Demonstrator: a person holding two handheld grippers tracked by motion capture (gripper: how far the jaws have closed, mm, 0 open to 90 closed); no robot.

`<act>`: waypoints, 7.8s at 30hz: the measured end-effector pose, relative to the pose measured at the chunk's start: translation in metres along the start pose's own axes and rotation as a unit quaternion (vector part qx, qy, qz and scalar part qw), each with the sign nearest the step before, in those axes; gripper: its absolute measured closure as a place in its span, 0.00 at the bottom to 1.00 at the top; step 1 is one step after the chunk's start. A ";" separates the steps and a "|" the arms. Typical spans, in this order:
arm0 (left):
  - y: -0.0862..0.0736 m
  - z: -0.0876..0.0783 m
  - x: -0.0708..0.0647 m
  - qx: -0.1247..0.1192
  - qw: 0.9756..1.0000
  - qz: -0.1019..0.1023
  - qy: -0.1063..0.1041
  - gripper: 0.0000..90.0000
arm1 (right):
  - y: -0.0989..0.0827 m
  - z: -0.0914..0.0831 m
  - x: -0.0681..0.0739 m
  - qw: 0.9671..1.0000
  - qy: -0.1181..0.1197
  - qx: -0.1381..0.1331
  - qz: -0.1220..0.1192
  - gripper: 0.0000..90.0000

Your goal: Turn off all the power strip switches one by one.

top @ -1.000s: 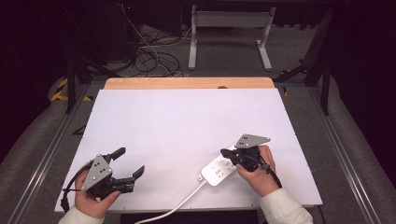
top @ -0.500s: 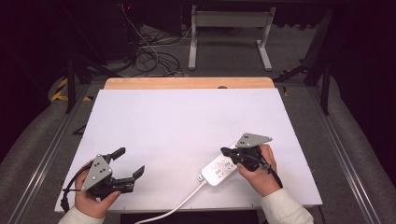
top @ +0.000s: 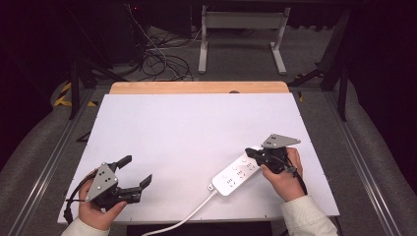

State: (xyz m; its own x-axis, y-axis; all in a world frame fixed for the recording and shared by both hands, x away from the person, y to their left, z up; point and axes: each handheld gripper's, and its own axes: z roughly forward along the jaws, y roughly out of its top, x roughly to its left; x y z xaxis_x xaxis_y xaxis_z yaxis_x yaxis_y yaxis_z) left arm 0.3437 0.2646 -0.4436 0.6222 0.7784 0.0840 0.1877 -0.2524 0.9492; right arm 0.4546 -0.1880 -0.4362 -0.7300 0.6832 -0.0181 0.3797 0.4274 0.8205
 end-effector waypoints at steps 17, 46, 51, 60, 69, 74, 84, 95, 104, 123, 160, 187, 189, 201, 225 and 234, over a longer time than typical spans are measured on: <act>-0.001 0.000 -0.001 0.000 1.000 -0.002 0.000 0.15 | -0.011 0.019 -0.003 0.999 0.009 0.036 0.003 1.00; -0.001 0.000 -0.001 0.000 1.000 -0.003 -0.001 0.15 | -0.013 0.028 -0.001 0.998 0.015 0.059 0.006 1.00; -0.001 0.001 -0.001 0.000 1.000 -0.006 -0.001 0.15 | -0.012 0.028 -0.001 0.998 0.014 0.061 0.007 1.00; -0.001 0.001 -0.001 0.002 1.000 -0.004 -0.002 0.15 | -0.012 0.029 -0.001 0.998 0.016 0.063 0.011 1.00; -0.001 0.001 -0.002 0.001 1.000 -0.004 -0.003 0.15 | -0.012 0.029 0.000 0.998 0.013 0.064 0.013 1.00; 0.000 0.001 -0.002 0.000 1.000 -0.003 -0.003 0.15 | -0.011 0.030 0.000 0.997 0.011 0.072 0.014 1.00; -0.001 0.001 0.000 0.003 1.000 -0.001 -0.002 0.15 | -0.011 0.026 -0.001 0.999 0.024 0.043 0.017 1.00; -0.001 0.001 0.000 0.002 1.000 -0.001 -0.001 0.15 | -0.002 0.014 0.003 1.000 0.015 0.004 0.005 1.00; -0.001 0.001 0.000 0.002 1.000 -0.004 -0.001 0.15 | 0.000 0.011 -0.004 1.000 0.008 -0.002 0.009 1.00; -0.002 0.002 0.001 0.006 1.000 -0.006 -0.003 0.15 | -0.011 0.006 -0.042 0.998 -0.037 0.019 0.044 1.00; -0.002 0.001 0.000 0.005 1.000 -0.009 -0.003 0.15 | -0.017 0.024 -0.036 0.998 -0.016 0.051 0.037 1.00; -0.001 0.000 0.000 0.002 1.000 -0.008 -0.003 0.15 | -0.018 0.024 -0.034 0.998 -0.021 0.051 0.039 1.00; -0.001 0.000 0.000 0.004 1.000 -0.006 -0.004 0.15 | -0.018 0.024 -0.034 0.998 -0.021 0.052 0.041 1.00; 0.000 0.000 0.000 0.002 1.000 -0.006 -0.004 0.15 | -0.017 0.025 -0.034 0.997 -0.023 0.060 0.041 1.00; -0.001 0.001 0.002 0.003 1.000 -0.006 -0.002 0.15 | 0.002 -0.004 -0.019 0.999 0.003 -0.040 0.017 0.66; -0.002 0.000 0.002 0.003 1.000 -0.012 -0.001 0.15 | 0.007 -0.017 -0.010 0.996 0.001 -0.086 0.013 0.33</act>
State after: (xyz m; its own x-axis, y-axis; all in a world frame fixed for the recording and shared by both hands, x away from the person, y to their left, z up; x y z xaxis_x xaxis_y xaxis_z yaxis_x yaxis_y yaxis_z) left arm 0.3444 0.2664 -0.4451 0.6195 0.7826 0.0604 0.2065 -0.2367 0.9494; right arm 0.4549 -0.2023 -0.4208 -0.7229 0.6909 0.0059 0.2957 0.3017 0.9064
